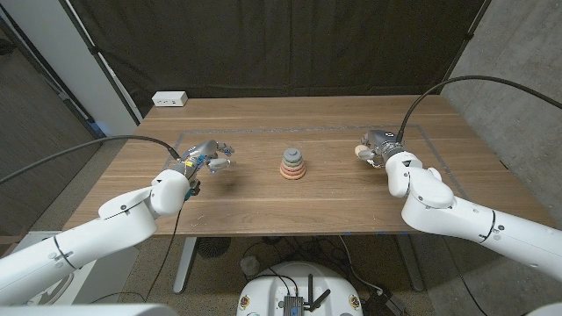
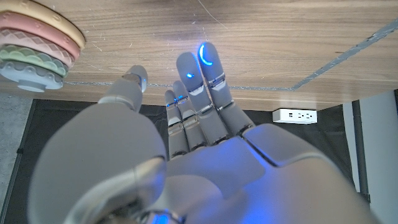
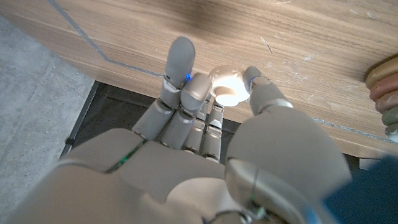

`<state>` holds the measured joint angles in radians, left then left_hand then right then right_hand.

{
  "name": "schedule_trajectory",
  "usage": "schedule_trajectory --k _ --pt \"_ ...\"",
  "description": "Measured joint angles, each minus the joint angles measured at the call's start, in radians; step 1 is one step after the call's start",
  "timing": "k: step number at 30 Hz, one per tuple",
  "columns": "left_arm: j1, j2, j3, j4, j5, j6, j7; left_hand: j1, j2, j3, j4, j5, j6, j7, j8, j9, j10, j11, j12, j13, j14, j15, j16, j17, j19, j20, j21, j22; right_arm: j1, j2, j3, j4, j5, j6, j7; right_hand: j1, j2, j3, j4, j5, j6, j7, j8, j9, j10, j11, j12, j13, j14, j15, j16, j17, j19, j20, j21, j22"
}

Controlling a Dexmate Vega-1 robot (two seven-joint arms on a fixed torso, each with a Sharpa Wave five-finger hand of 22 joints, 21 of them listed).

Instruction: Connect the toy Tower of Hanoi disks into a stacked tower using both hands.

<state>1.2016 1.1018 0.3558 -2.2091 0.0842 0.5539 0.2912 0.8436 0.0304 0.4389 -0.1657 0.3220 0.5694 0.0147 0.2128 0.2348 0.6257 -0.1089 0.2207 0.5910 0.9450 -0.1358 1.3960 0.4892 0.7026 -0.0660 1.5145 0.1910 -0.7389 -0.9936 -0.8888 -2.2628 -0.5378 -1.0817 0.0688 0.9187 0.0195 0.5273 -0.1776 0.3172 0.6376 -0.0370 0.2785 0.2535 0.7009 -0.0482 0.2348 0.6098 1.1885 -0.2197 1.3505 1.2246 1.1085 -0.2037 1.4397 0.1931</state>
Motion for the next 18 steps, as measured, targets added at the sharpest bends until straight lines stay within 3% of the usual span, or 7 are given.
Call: schedule_trajectory --k 18 --pt "0.012 -0.003 0.000 -0.027 0.018 0.027 0.013 0.000 0.000 0.005 -0.005 0.000 0.000 0.000 0.000 0.000 0.000 0.000 0.000 0.000 0.000 0.000 0.000 0.004 0.000 0.000 0.000 0.000 -0.028 -0.020 0.042 -0.042 -0.035 0.108 0.031 -0.001 0.001 0.003 -0.003 -0.001 0.000 0.000 -0.004 0.000 0.000 0.000 -0.006 0.005 0.000 0.000 0.019 0.005 0.000 0.000 0.000 0.000"
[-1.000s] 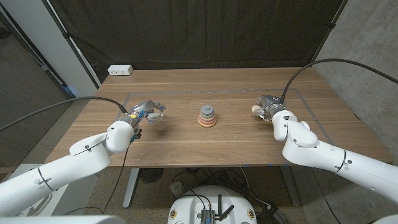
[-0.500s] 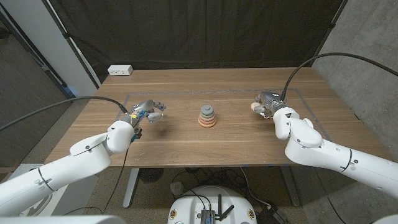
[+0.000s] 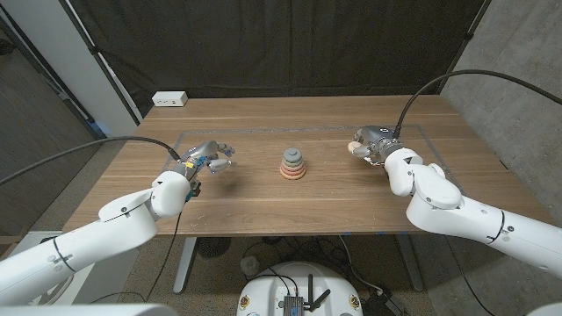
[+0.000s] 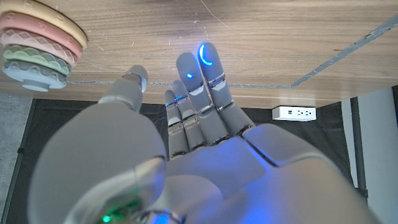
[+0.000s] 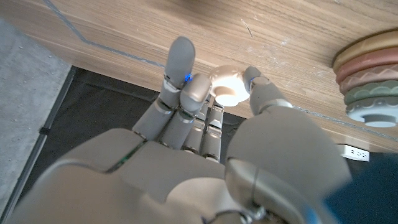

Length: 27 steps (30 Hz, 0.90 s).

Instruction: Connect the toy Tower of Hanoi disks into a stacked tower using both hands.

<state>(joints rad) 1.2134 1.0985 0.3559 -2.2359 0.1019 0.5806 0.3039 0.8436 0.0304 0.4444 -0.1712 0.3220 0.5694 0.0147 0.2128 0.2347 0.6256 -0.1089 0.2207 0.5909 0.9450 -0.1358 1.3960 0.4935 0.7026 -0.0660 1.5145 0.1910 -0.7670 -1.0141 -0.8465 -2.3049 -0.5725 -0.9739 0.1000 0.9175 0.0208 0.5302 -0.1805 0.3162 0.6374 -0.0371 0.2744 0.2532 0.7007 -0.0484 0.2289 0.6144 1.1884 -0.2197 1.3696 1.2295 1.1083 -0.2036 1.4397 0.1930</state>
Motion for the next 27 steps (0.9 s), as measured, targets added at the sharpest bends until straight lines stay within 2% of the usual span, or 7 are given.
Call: schedule_trajectory --k 14,27 --pt "0.013 -0.020 0.006 -0.029 0.024 0.039 0.031 0.000 0.000 0.007 0.001 0.000 0.010 0.001 0.000 0.000 0.010 0.000 0.000 0.000 0.000 0.000 0.000 0.000 0.000 -0.001 0.000 0.000 -0.051 -0.011 0.081 -0.017 -0.009 0.129 0.015 -0.004 0.004 0.000 0.000 0.002 0.006 0.005 0.003 -0.001 0.000 0.000 -0.003 0.004 0.000 0.000 0.007 -0.003 0.000 0.000 0.000 0.000" --pt "0.020 -0.019 0.006 -0.046 0.034 0.061 0.035 0.000 0.000 0.007 0.001 0.000 0.010 0.001 0.000 0.000 0.010 0.000 0.000 0.000 0.018 -0.007 0.010 0.005 0.015 -0.007 0.010 0.007 -0.086 -0.007 0.143 -0.026 0.002 0.231 0.033 -0.004 0.004 0.004 -0.004 0.002 0.006 0.005 0.002 0.000 0.000 0.000 -0.007 0.004 0.000 0.000 0.012 -0.003 0.000 0.000 0.000 0.000"
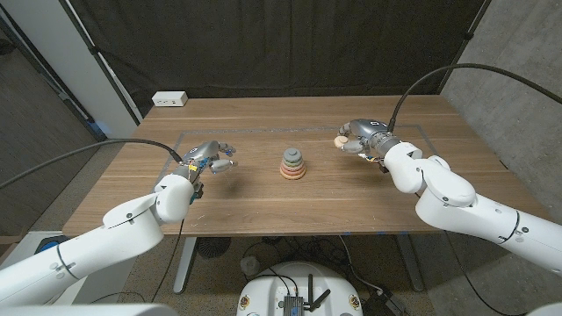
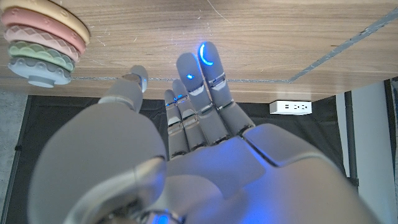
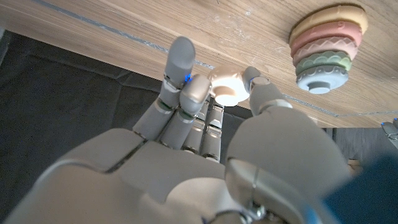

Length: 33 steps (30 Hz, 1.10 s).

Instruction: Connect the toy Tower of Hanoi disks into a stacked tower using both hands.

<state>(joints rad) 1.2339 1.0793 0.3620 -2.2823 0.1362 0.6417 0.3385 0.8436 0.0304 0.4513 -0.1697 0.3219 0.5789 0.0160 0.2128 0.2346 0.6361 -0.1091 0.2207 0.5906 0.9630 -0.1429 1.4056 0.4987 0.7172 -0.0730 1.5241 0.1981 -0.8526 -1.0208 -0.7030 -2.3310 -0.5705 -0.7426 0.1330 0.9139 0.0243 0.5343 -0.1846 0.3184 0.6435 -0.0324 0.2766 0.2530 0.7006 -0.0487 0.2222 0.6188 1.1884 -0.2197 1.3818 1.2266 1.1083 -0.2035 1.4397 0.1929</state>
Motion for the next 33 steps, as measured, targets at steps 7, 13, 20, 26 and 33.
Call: schedule_trajectory --k 7,13,20,26,33 --pt "0.002 0.002 -0.001 -0.006 0.001 0.007 0.000 0.000 0.000 0.000 0.000 0.000 0.000 0.000 0.000 0.000 0.000 0.000 0.000 0.000 0.002 0.002 0.002 0.000 0.000 0.000 0.000 0.000 -0.016 0.009 0.025 0.005 0.012 0.052 0.006 0.000 0.000 0.000 0.000 0.000 0.000 0.000 -0.001 0.000 0.000 0.000 -0.003 0.000 0.000 0.000 0.000 0.000 0.000 0.000 0.000 0.000" --pt "0.002 0.001 -0.003 -0.008 0.002 0.009 0.000 0.000 0.000 0.000 0.000 0.000 0.000 0.000 0.000 0.000 0.002 -0.002 0.000 0.000 0.002 0.002 0.002 0.000 0.000 0.000 0.000 0.000 -0.024 0.019 0.041 0.011 0.013 0.088 0.012 0.000 0.000 0.000 0.000 -0.001 0.000 0.000 -0.002 0.000 0.000 0.000 -0.006 0.000 0.000 0.000 0.006 -0.001 0.000 0.000 0.000 0.000" --pt "-0.003 -0.003 -0.002 -0.005 0.002 0.008 0.000 0.000 0.000 0.003 0.003 0.000 0.000 0.000 0.000 0.000 0.002 -0.002 0.000 0.000 0.002 0.002 0.002 0.000 0.000 0.000 0.000 0.000 -0.028 0.033 0.051 0.018 0.002 0.121 0.019 0.000 0.000 0.000 0.000 -0.001 0.000 0.000 -0.003 0.000 0.000 0.000 -0.007 0.005 0.000 0.000 0.006 -0.003 0.000 0.000 0.000 0.000" --pt "-0.005 -0.008 -0.002 0.003 0.002 0.000 0.000 0.000 0.000 0.008 0.000 0.000 0.005 -0.005 0.000 0.000 0.002 -0.002 0.000 0.000 0.011 0.000 0.002 -0.003 0.000 0.000 0.000 0.000 -0.030 0.042 0.055 0.019 -0.016 0.143 0.026 0.000 0.000 0.004 -0.004 -0.002 0.004 -0.004 -0.006 0.000 0.000 0.000 -0.008 0.003 0.000 0.000 0.006 -0.005 0.000 0.000 0.000 0.000" --pt "-0.012 -0.010 0.003 0.014 0.001 -0.015 -0.001 0.000 0.000 0.008 0.000 0.000 0.011 0.000 0.000 0.000 0.009 -0.005 0.000 0.005 0.011 0.000 0.002 -0.003 0.000 0.000 0.000 0.000 -0.029 0.059 0.056 0.024 -0.036 0.158 0.041 0.000 0.000 0.004 -0.004 -0.002 0.004 -0.004 -0.010 0.000 0.000 0.000 -0.008 -0.003 0.000 0.000 0.015 -0.005 0.000 0.000 0.000 0.000"
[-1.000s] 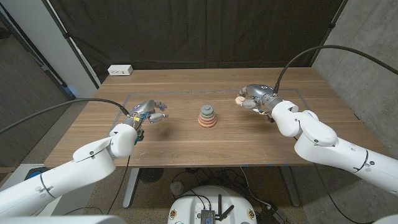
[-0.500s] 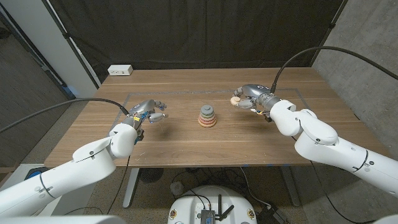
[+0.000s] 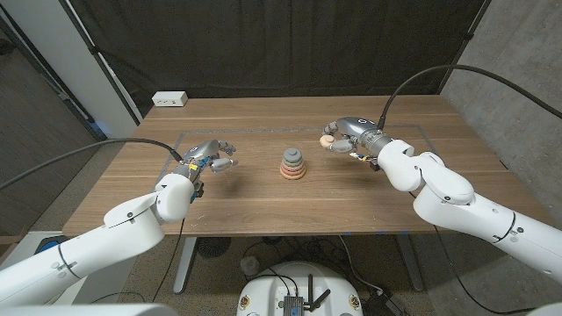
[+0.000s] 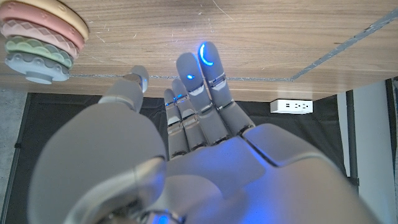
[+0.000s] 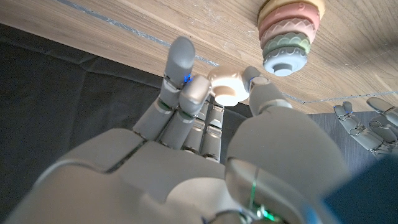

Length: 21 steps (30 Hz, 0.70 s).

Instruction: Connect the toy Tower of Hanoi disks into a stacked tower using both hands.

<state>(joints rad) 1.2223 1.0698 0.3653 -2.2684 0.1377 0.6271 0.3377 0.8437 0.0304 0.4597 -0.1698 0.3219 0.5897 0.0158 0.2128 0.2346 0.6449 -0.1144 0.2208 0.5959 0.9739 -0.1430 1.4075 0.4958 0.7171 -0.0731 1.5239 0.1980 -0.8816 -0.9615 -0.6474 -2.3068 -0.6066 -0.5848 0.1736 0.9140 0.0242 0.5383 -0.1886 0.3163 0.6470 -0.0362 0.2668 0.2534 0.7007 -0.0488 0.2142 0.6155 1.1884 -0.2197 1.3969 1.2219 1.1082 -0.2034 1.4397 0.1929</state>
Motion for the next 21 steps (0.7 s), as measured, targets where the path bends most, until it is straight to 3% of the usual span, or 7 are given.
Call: schedule_trajectory --k 2,21 --pt "-0.004 -0.001 0.003 0.004 0.000 -0.003 -0.004 0.000 0.000 0.000 0.000 0.000 0.000 0.000 0.000 0.000 0.000 0.000 0.000 0.000 0.000 0.000 0.000 0.000 0.000 0.000 0.004 0.000 0.005 0.010 -0.004 0.004 -0.011 0.007 0.009 0.000 0.000 0.000 0.000 -0.002 0.006 -0.006 0.000 0.000 0.012 -0.012 -0.006 -0.002 0.000 0.000 0.000 0.000 0.000 0.000 0.000 0.000" --pt "-0.025 -0.005 0.024 0.012 0.015 -0.008 -0.020 0.000 0.000 0.000 0.000 0.000 0.005 -0.005 0.000 0.000 0.004 0.004 0.000 0.000 0.000 0.000 0.000 0.000 0.000 0.000 0.004 0.000 0.032 0.069 -0.025 0.029 -0.057 0.042 0.052 0.000 0.000 0.000 0.000 0.002 0.007 -0.007 0.004 -0.001 0.012 -0.012 -0.008 0.003 0.000 0.000 0.005 0.000 0.000 0.000 0.000 0.002"
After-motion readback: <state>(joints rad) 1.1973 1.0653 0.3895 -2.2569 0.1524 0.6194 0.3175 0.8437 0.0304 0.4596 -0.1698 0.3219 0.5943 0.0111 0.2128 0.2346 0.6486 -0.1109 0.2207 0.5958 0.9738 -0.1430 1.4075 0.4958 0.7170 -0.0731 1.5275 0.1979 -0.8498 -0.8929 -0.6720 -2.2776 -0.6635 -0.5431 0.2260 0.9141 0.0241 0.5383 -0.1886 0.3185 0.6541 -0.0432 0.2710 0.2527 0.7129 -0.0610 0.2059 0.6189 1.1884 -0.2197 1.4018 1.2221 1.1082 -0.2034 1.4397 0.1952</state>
